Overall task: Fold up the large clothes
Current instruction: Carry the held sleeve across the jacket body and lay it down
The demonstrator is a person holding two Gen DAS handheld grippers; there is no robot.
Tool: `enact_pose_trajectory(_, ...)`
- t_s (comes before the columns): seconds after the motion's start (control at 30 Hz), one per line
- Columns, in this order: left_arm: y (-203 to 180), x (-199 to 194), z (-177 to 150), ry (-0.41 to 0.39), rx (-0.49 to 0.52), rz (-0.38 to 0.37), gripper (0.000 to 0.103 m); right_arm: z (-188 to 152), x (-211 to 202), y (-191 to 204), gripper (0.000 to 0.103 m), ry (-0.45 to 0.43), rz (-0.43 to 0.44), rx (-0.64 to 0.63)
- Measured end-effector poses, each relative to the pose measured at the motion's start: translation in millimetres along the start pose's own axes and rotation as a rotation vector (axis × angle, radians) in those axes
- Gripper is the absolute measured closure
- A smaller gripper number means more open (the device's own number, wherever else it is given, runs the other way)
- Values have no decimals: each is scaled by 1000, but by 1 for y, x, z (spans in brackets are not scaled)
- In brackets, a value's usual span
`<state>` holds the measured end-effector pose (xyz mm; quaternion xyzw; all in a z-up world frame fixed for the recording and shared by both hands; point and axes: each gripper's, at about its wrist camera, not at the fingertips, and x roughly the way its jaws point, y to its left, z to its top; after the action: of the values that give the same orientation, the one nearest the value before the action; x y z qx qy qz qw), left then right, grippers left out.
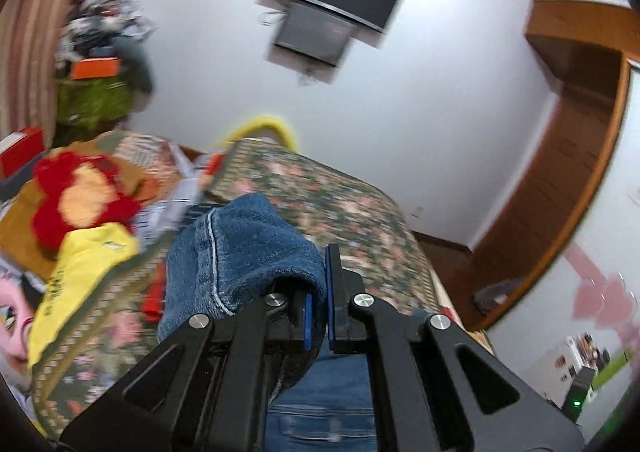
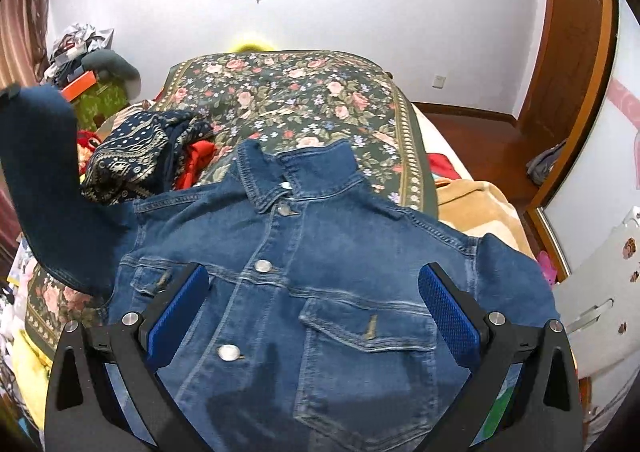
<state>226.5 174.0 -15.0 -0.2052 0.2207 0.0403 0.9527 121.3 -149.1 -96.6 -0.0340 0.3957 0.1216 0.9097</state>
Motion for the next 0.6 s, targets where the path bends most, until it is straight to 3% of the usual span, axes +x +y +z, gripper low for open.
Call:
enact_pose_trajectory(0.27,-109,54,-35,138,143,-158,99,-9,-3,-49,0,11,-2,88)
enact_pose_trajectory(0.47,-169,106,-95,344,193,-240,99,-20,-6,-86,0,30,-33,164)
enact_pose_trajectory(0.6,-194,136,-147,507,264,-239,99,-25,-6,-104,0,54,-54,202)
